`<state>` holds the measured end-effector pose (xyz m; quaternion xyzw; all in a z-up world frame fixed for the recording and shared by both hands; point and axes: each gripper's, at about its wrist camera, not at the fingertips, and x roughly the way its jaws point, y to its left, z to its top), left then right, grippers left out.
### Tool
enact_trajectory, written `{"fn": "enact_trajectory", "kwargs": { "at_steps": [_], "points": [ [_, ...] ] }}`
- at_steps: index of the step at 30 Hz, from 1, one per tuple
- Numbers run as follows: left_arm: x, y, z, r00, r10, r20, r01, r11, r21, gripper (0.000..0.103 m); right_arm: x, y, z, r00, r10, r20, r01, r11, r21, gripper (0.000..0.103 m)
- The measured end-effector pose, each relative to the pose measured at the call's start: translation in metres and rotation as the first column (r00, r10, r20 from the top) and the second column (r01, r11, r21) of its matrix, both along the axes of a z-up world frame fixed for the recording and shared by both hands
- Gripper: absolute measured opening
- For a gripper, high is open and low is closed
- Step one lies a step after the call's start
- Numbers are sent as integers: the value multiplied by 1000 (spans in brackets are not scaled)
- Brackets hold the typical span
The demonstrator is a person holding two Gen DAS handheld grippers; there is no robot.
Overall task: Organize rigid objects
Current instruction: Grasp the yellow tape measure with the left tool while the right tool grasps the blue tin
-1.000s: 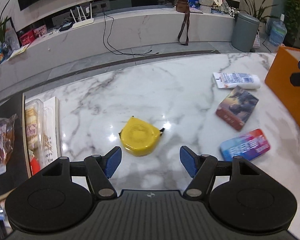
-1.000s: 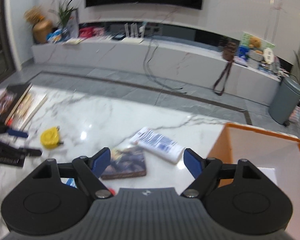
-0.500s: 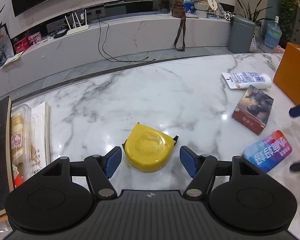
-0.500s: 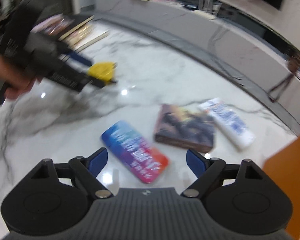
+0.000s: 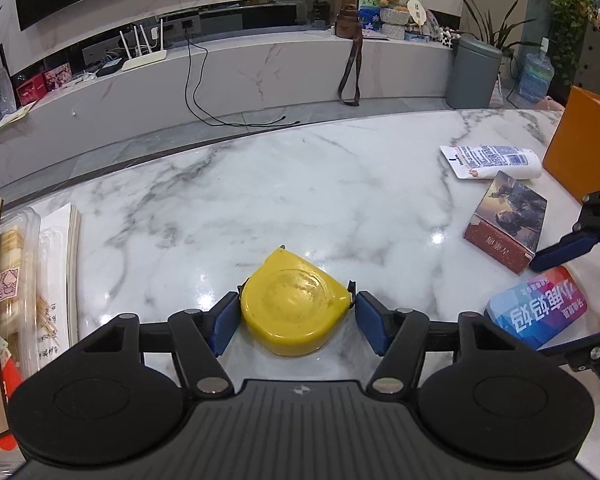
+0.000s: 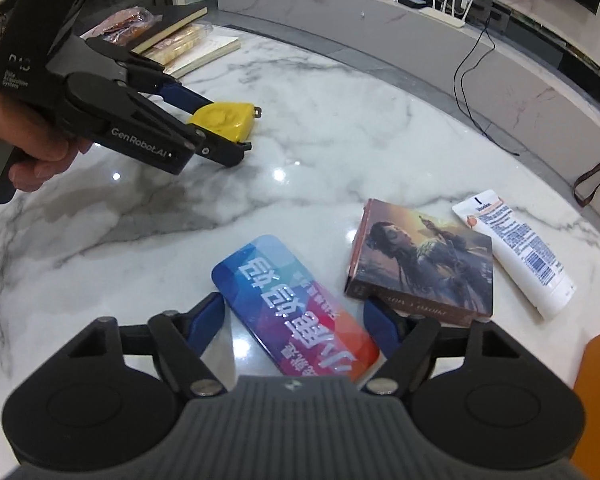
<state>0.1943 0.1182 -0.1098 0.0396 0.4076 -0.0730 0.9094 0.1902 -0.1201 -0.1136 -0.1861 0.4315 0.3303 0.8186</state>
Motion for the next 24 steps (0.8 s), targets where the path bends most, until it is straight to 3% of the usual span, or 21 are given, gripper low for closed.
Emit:
{"fn": "enact_trajectory", "kwargs": {
  "at_steps": [9,18,24],
  "points": [
    [-11,-11,1,999,-39,-9,39,999,8,72,-11,-6,7,997,-45,-56,42,998,-50,56],
    [-53,-47,4,979,-197,-56,199,980,24,72,-43,-14,7,993,-74,-92,67,995,-77,54],
    [-66,-55,5,985,-169,-41,171,983,62,76,-54,-16,3,999,-25,-34,23,999,-36,59]
  ]
}}
